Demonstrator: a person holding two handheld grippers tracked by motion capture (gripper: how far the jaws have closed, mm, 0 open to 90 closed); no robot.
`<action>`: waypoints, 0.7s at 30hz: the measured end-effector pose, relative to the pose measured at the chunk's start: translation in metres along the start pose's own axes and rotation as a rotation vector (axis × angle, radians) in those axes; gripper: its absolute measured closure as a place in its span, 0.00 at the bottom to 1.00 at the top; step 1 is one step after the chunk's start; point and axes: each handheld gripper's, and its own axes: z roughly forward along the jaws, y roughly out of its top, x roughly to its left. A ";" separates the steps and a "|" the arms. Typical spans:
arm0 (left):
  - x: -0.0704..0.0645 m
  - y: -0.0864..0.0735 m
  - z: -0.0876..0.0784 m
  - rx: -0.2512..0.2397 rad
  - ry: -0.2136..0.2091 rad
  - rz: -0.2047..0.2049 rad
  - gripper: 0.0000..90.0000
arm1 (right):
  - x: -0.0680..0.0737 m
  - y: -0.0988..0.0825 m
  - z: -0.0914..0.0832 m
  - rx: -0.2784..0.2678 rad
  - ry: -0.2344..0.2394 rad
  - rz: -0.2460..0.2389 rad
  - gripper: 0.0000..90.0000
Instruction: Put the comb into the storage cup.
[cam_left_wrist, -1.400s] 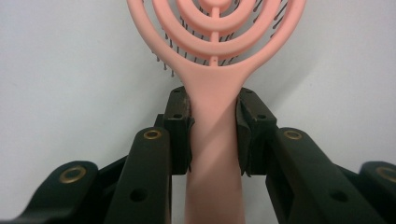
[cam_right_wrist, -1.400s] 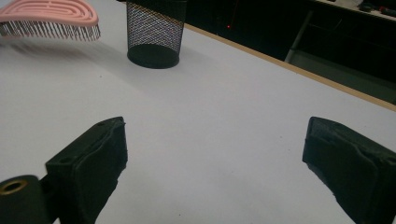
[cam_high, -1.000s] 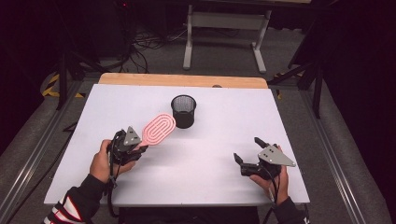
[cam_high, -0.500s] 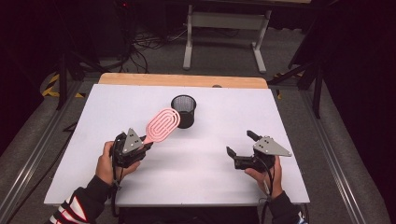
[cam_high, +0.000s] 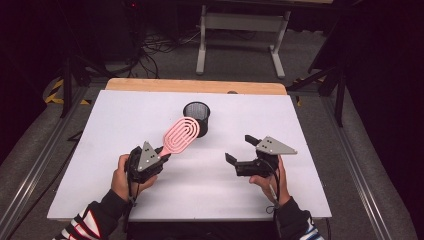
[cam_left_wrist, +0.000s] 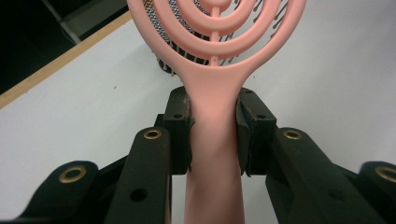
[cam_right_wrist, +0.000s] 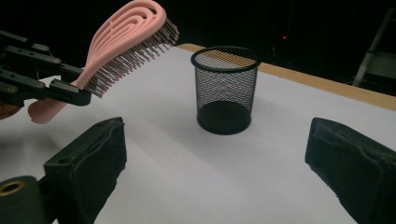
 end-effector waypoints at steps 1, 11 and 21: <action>-0.002 0.000 0.000 -0.005 0.003 -0.001 0.78 | 0.002 0.001 0.003 -0.001 0.020 0.006 0.07; -0.028 -0.001 0.004 -0.064 0.004 0.057 0.78 | 0.022 0.010 0.032 0.047 0.148 0.033 0.06; -0.049 0.004 0.007 -0.087 0.001 0.138 0.78 | 0.029 0.011 0.044 0.048 0.215 0.094 0.07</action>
